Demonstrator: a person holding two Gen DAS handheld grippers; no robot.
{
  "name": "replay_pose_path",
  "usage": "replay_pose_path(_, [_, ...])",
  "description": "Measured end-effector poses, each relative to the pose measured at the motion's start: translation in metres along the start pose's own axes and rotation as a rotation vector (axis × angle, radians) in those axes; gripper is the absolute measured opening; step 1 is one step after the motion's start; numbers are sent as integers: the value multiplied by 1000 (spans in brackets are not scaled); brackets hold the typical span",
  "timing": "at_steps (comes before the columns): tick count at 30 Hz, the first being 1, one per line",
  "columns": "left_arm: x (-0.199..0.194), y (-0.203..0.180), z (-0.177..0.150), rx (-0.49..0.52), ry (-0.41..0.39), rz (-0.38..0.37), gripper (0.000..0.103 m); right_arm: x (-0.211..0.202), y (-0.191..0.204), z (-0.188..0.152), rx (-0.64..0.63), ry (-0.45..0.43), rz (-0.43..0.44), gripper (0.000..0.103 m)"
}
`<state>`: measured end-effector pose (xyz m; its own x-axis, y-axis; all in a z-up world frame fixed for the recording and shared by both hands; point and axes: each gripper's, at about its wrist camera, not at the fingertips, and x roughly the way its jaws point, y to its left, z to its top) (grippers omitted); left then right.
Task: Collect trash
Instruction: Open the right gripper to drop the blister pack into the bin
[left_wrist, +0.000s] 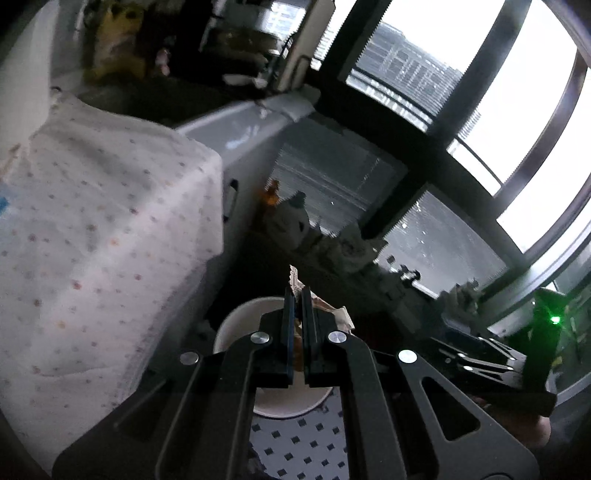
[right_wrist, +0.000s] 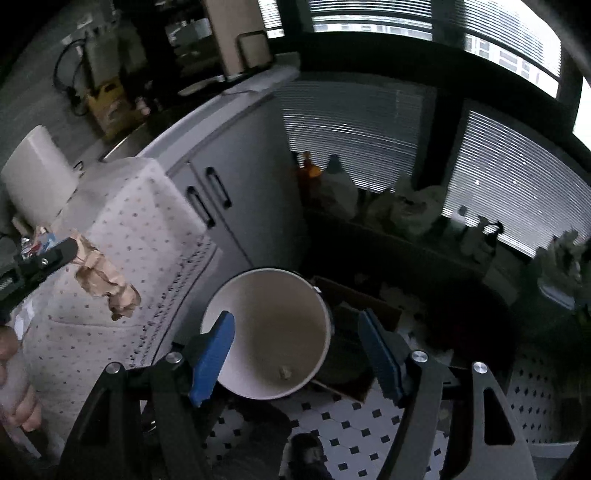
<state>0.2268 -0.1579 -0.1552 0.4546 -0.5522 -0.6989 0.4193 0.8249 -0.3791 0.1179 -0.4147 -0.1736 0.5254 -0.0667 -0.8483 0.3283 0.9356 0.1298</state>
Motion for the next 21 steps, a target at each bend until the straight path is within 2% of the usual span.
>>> replay_pose_path(4, [24, -10, -6, 9, 54, -41, 4, -4, -17, -7, 31, 2, -27, 69])
replay_pose_path(6, [34, -15, -9, 6, 75, -91, 6, -8, -25, -10, 45, 1, -35, 69])
replay_pose_path(7, [40, -18, -9, 5, 84, -118, 16, -10, -28, -12, 50, 1, -40, 69])
replay_pose_path(8, [42, -20, -8, 8, 92, -126, 43, -11, -30, -13, 56, 0, -47, 69])
replay_pose_path(10, [39, -22, -6, 11, 62, -105, 70, -14, -33, -14, 62, -7, -53, 69])
replay_pose_path(15, [21, -12, 0, -10, 30, -75, 76, -17, -28, -9, 60, -23, -40, 69])
replay_pose_path(17, [8, -6, 2, -19, 3, -51, 86, -19, -23, -5, 53, -35, -30, 73])
replay_pose_path(21, [-17, 10, 4, -49, -39, -4, 91, -24, -12, 3, 41, -62, -15, 81])
